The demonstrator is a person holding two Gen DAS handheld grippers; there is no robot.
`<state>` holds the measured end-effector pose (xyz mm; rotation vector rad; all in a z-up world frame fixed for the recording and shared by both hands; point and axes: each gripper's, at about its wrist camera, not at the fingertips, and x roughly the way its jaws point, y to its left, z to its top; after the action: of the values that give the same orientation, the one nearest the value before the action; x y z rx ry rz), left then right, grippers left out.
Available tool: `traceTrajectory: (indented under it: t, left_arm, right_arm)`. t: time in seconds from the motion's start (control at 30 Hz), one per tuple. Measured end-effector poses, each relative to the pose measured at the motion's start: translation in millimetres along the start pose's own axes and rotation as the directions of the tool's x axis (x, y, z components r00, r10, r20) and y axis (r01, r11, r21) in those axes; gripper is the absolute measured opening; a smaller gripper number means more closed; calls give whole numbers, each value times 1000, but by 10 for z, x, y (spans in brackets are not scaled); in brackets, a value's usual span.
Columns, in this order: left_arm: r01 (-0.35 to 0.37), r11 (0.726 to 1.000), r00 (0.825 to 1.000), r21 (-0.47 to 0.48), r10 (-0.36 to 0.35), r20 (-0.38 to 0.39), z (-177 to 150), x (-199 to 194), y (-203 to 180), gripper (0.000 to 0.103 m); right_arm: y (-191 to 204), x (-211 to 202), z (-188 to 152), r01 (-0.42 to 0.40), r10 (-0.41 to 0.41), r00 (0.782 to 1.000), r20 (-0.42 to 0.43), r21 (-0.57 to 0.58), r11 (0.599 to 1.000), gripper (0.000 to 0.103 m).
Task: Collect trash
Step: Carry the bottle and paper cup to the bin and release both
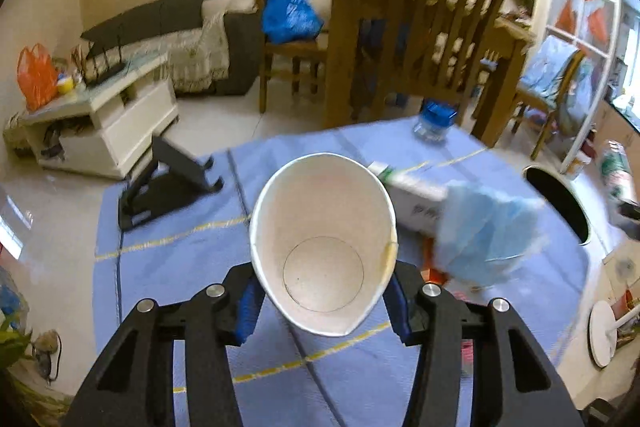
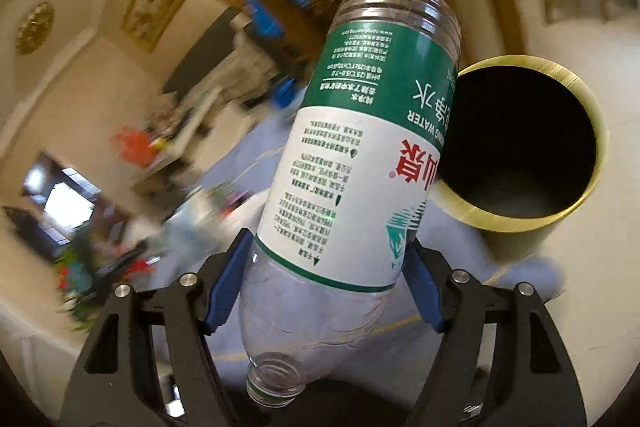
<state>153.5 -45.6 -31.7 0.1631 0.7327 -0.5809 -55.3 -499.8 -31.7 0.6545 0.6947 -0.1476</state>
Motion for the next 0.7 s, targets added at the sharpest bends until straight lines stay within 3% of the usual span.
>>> traceTrajectory:
  t: [0.1,0.13,0.2,0.27,0.33,0.4,0.5,0.7]
  left_arm:
    - [35,998,998,43,-37,45,133,-205,-255,50]
    - [59,996,996,62,-62,59,196,-269,-388,50]
    - [100,991,992,93,-106,70,284,-339,-618,50]
    - [140,982,986,129,-150,68,337,-362,-855,50]
    - [181,969,980,168,-193,57,387,-369,-1084,50]
    - [219,949,972,225,-233,35,419,-351,-1377,50]
    - [280,918,958,281,-287,-16,468,-255,-1738,50]
    - [368,855,930,365,-348,-121,586,63,-2430,51]
  right_arm:
    - [-122,32,242,205,-196,971,133,-57,977,71]
    - [-178,78,325,259,-244,954,175,-68,964,71]
    - [-288,281,480,403,-369,895,250,-100,910,72]
    - [-571,556,577,495,-459,855,243,-116,861,73]
    - [-738,865,556,570,-551,820,155,-132,811,77]
    - [-860,910,512,548,-535,835,129,-111,829,83]
    - [-995,762,369,545,-530,832,162,-63,836,92]
    - [-1579,198,-20,497,-505,854,124,92,863,92]
